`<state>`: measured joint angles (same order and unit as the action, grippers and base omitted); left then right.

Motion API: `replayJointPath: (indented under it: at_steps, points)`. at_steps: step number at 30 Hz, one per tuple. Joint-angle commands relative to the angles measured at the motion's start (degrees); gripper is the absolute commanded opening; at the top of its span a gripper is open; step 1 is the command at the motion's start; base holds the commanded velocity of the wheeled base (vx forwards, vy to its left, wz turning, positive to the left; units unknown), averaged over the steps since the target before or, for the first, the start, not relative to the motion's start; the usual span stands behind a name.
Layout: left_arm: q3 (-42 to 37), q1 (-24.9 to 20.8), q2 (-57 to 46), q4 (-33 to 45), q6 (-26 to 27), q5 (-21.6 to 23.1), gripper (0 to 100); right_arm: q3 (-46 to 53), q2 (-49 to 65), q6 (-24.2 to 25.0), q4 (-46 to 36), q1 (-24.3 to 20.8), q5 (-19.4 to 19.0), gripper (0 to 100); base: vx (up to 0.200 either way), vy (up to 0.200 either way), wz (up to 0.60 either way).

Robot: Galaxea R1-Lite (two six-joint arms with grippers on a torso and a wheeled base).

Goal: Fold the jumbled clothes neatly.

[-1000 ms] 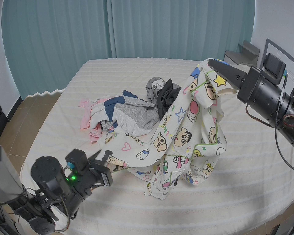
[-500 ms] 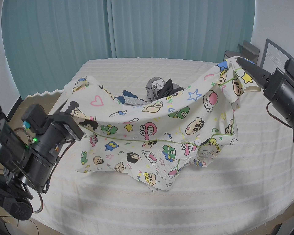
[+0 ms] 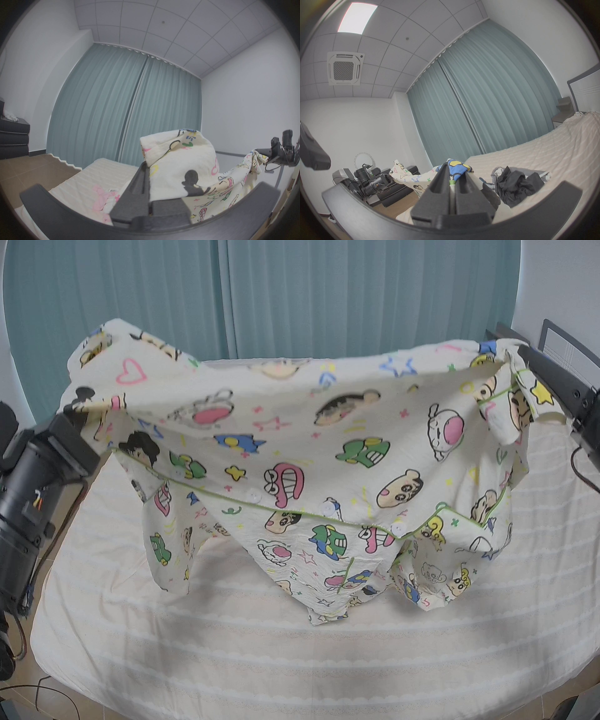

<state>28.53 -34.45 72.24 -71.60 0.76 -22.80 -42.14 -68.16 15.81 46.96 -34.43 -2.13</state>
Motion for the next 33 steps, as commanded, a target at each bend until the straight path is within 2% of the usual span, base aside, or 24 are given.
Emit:
replayJointPath:
  at_steps: [1, 10, 28, 33]
  points:
    - [-6.6, 0.0, -3.5, 0.7, -0.1, -0.2, 0, 5.0, 2.5, -0.2, -0.4, -0.1, -0.9, 0, 0.0, 0.0, 0.0]
    - [-6.6, -0.1, -4.3, 0.8, -0.1, -0.2, 0, 0.0, 3.6, -0.2, -0.8, -0.1, -0.9, 0, 0.0, 0.0, 0.0]
    - [-7.0, -0.3, -4.5, 0.7, -0.3, -0.1, 0, -0.1, 5.0, 0.0, -0.8, -0.1, -0.9, 0, -0.2, 0.0, 0.0]
    - [-7.3, -2.3, -6.0, 0.8, -0.4, 0.3, 0, -1.5, 5.2, 0.0, -0.9, -0.1, -0.9, 0, 0.0, 0.0, 0.0]
